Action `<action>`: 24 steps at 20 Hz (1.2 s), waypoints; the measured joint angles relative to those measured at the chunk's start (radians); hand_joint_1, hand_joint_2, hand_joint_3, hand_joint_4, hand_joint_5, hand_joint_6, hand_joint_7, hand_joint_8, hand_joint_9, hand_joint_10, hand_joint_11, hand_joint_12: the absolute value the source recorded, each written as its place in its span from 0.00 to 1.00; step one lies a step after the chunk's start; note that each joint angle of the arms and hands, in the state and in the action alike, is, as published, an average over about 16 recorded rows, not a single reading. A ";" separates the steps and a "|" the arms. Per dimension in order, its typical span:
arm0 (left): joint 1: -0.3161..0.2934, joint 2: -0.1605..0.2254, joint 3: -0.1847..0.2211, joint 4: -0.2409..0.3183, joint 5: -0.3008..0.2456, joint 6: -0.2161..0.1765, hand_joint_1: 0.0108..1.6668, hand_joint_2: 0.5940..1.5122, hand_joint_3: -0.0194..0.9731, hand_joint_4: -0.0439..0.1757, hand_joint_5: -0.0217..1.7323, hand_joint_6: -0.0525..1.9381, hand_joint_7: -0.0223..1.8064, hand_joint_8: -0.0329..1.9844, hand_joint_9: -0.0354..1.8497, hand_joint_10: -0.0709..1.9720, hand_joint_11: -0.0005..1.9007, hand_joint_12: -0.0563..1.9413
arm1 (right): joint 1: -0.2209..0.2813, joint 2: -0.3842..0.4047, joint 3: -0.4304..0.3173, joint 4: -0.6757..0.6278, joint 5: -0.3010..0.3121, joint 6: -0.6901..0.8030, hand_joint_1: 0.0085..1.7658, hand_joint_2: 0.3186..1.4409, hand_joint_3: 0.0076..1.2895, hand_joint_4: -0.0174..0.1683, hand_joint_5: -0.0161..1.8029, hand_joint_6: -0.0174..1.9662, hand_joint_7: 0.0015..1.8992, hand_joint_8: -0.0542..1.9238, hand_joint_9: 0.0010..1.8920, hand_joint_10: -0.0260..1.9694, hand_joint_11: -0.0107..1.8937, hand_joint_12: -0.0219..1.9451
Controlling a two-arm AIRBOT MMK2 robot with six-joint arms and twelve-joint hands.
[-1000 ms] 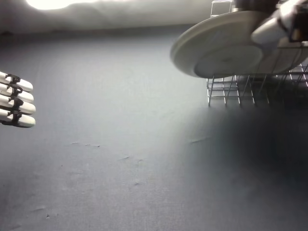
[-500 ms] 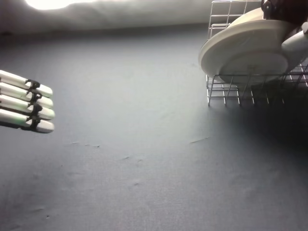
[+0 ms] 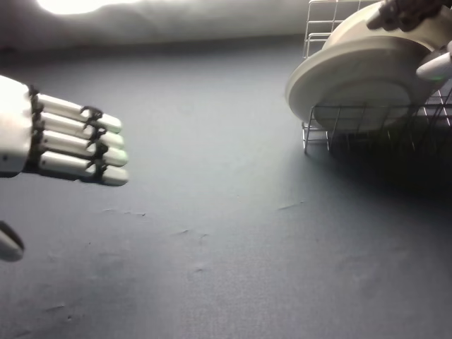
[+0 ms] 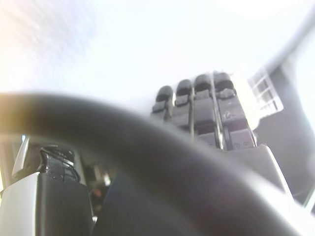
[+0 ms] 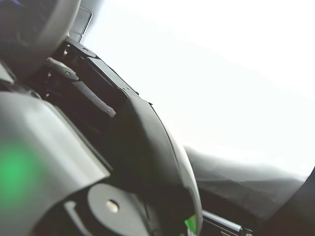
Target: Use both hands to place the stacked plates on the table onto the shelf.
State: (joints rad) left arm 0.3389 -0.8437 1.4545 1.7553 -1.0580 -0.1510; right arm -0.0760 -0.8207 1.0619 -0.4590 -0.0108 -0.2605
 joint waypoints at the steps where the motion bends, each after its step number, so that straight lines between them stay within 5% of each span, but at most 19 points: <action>1: -0.005 -0.001 -0.014 -0.006 0.008 -0.008 0.01 0.57 0.02 0.19 0.02 0.03 0.02 0.02 0.03 0.04 0.01 0.03 | -0.001 0.000 -0.001 -0.012 0.016 0.000 0.67 0.65 0.00 0.07 0.31 0.19 0.33 0.17 0.29 0.27 0.17 0.60; 7: -0.030 -0.002 -0.104 -0.018 0.055 -0.066 0.01 0.57 0.02 0.19 0.02 0.03 0.02 0.02 0.03 0.04 0.01 0.03 | -0.020 0.002 -0.016 -0.153 0.181 -0.008 0.54 0.62 0.01 0.08 0.14 0.03 0.14 0.04 0.12 0.08 0.04 0.37; 16: -0.060 -0.008 -0.188 0.023 0.098 -0.153 0.00 0.57 0.02 0.19 0.02 0.03 0.02 0.02 0.03 0.04 0.01 0.03 | -0.122 0.002 -0.014 -0.484 0.596 -0.097 0.37 0.52 0.01 0.11 0.02 0.02 0.01 0.04 0.01 0.02 0.02 0.04; 19: -0.062 -0.010 -0.198 0.038 0.101 -0.162 0.00 0.57 0.02 0.19 0.02 0.03 0.03 0.02 0.03 0.04 0.01 0.03 | -0.162 0.002 -0.006 -0.576 0.724 -0.141 0.32 0.50 0.01 0.12 0.03 0.02 0.02 0.04 0.02 0.02 0.02 0.07; 24: -0.069 -0.014 -0.202 0.048 0.103 -0.156 0.01 0.63 0.02 0.19 0.11 0.12 0.13 0.13 0.11 0.15 0.06 0.21 | -0.207 0.003 0.011 -0.647 0.880 -0.204 0.27 0.54 0.01 0.12 0.13 0.11 0.13 0.15 0.11 0.18 0.06 0.34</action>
State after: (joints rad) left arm 0.2695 -0.8577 1.2520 1.8036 -0.9552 -0.3074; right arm -0.2827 -0.8176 1.0725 -1.1057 0.8689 -0.4640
